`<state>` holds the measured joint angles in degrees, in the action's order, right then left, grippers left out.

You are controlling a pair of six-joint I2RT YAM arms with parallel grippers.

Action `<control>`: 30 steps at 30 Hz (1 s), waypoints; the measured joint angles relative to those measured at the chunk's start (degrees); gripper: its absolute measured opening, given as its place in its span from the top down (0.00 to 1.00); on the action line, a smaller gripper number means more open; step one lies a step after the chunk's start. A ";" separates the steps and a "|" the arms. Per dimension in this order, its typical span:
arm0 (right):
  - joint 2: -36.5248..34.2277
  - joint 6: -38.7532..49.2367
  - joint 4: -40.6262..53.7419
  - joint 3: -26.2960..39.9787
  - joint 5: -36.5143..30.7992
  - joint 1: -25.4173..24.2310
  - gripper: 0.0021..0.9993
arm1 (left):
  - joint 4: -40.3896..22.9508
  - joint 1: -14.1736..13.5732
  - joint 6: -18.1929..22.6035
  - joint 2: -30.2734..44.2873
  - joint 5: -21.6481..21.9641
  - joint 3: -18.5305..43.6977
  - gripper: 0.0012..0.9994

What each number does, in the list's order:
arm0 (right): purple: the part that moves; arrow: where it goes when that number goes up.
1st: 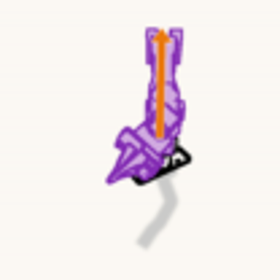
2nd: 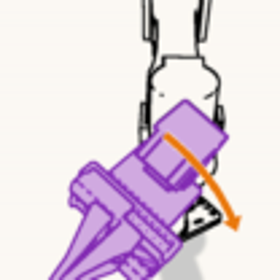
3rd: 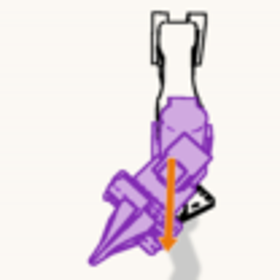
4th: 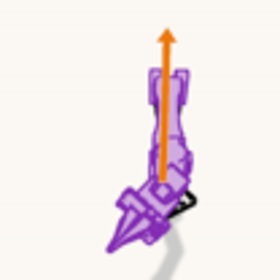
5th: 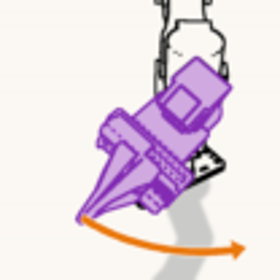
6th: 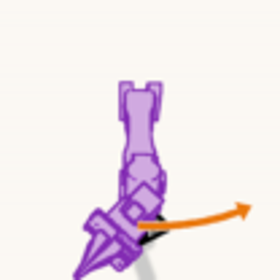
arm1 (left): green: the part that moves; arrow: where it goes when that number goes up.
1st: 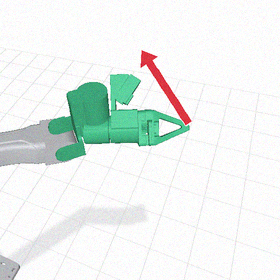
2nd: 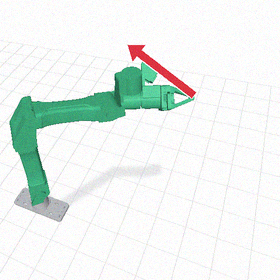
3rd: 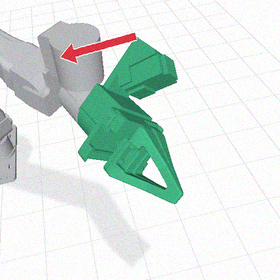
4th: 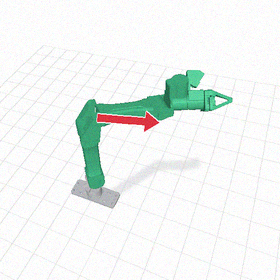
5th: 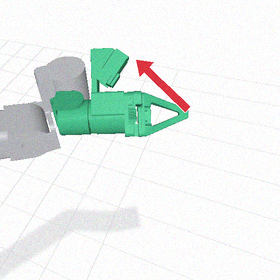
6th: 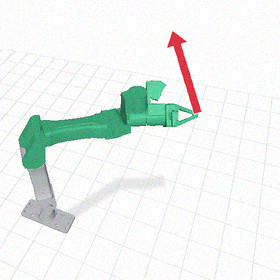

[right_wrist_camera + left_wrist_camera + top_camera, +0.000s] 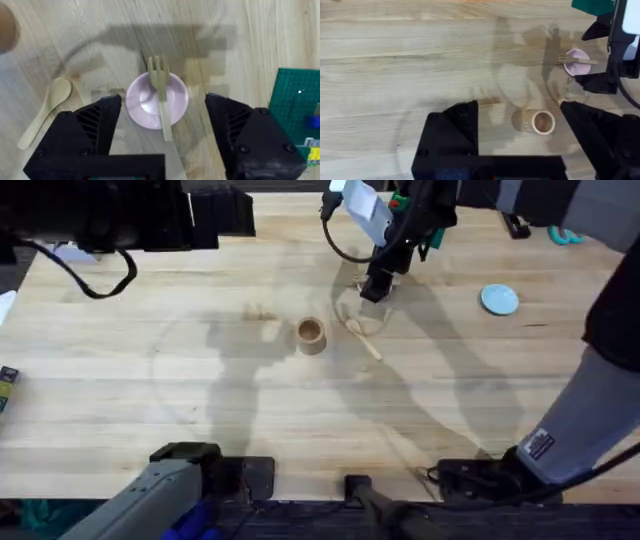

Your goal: Pick up a utensil and set it on the pink plate, then put the other utensil in the container.

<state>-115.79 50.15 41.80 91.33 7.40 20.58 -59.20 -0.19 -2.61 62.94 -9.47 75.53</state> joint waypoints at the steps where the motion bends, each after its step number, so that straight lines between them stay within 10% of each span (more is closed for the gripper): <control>1: 0.00 0.00 0.00 0.00 0.00 0.00 0.00 | 0.00 0.00 0.00 0.00 0.00 0.00 0.01; 30: 16.68 -9.87 22.81 0.04 0.34 4.15 0.00 | 0.00 0.00 0.00 0.00 0.00 0.02 0.01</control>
<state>-99.10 40.28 64.61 91.37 7.74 24.73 -59.20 -0.19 -2.61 62.94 -9.47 75.55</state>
